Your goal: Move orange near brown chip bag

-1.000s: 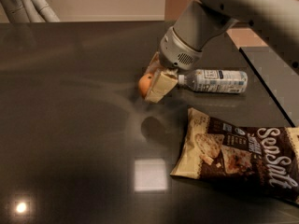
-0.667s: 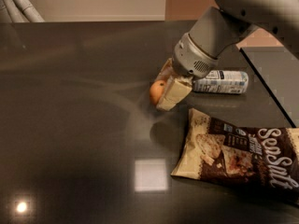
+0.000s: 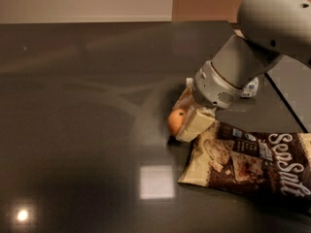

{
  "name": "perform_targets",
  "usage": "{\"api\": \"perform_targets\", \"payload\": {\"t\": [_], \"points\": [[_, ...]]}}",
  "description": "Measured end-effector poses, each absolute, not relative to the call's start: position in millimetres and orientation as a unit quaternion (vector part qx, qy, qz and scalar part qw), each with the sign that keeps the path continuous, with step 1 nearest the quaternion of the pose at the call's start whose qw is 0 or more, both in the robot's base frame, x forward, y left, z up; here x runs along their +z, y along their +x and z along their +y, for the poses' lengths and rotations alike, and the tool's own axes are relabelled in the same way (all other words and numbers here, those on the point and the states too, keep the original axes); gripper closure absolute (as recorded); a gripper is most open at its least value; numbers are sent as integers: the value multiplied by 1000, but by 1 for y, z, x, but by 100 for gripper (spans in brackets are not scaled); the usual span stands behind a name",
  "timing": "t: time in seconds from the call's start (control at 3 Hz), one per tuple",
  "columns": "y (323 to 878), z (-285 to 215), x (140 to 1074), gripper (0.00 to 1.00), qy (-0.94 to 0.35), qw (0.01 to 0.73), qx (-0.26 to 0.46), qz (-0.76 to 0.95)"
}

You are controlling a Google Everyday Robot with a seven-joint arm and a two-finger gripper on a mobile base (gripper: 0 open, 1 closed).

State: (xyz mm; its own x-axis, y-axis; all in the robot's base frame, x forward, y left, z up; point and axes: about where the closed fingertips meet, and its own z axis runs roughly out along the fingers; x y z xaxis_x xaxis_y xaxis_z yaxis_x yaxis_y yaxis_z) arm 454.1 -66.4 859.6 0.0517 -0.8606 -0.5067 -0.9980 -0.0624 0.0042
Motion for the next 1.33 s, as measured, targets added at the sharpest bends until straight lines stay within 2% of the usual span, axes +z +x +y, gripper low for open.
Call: {"api": "perform_targets", "payload": {"t": [0.33, 0.67, 1.33], "points": [[453, -63, 852, 100, -705, 178, 192, 659], [453, -61, 846, 82, -707, 176, 187, 658], [453, -58, 839, 36, -708, 175, 185, 659]]}}
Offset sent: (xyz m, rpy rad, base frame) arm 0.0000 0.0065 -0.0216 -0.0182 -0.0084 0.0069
